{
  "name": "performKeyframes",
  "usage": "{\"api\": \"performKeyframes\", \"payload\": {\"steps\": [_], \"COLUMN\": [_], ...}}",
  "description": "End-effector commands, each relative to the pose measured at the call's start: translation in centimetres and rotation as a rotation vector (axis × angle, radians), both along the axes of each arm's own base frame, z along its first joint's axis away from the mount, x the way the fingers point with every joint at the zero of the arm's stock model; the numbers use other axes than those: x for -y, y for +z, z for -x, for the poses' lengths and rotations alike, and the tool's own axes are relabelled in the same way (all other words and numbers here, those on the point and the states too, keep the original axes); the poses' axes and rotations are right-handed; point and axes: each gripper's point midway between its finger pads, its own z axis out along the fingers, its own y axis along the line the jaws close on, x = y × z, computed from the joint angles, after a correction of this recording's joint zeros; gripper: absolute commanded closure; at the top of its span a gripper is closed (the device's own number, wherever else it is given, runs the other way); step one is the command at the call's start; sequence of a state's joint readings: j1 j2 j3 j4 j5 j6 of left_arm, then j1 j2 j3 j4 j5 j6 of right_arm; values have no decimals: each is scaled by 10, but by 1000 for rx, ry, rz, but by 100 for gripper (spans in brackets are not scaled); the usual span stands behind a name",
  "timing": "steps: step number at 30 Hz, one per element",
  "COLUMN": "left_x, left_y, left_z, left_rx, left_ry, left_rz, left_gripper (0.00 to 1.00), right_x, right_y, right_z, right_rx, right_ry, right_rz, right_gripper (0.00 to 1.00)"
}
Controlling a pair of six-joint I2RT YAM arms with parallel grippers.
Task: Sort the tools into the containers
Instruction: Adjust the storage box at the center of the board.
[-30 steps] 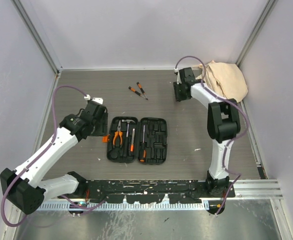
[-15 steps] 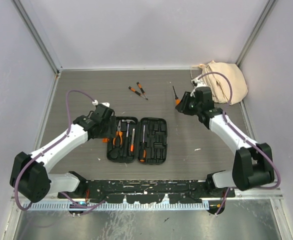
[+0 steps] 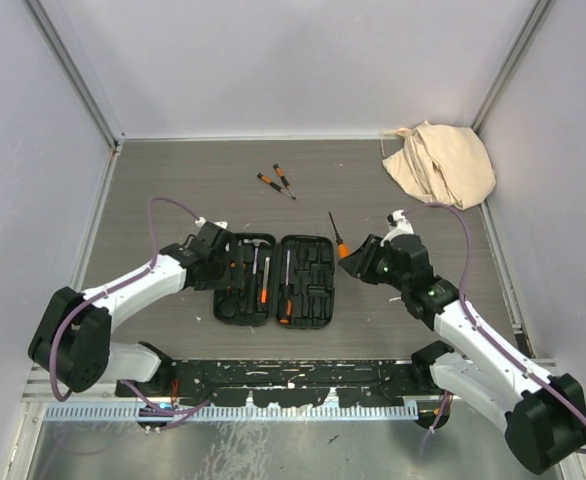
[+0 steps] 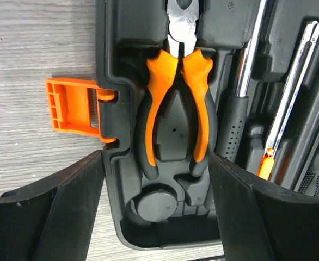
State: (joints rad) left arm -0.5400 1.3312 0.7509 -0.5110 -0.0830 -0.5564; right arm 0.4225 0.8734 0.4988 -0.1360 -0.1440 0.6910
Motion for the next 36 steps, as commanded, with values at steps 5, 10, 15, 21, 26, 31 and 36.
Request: {"api": "performKeyframes", "payload": {"steps": [5, 10, 15, 21, 26, 31, 36], "left_x": [31, 47, 70, 57, 32, 17, 11], "left_y": [-2, -1, 17, 33, 56, 74, 82], "left_z": [6, 22, 34, 31, 20, 12, 9], "left_rx": [7, 7, 48, 107, 197, 256, 285], "left_ry": [1, -26, -77, -24, 56, 101, 116], "left_rz": [164, 195, 240, 182, 104, 52, 39], "left_gripper": [24, 24, 25, 25, 24, 23, 23], "right_x": [-2, -1, -2, -6, -16, -33, -49], "right_y": [17, 14, 5, 4, 4, 3, -5], "right_z": [3, 4, 7, 12, 21, 32, 45], "right_rx": [71, 55, 30, 34, 62, 98, 95], "right_ry": [-68, -71, -73, -57, -28, 38, 99], "right_rz": [-52, -41, -31, 12, 56, 79, 107], "right_gripper": [100, 100, 100, 100, 100, 100, 100]}}
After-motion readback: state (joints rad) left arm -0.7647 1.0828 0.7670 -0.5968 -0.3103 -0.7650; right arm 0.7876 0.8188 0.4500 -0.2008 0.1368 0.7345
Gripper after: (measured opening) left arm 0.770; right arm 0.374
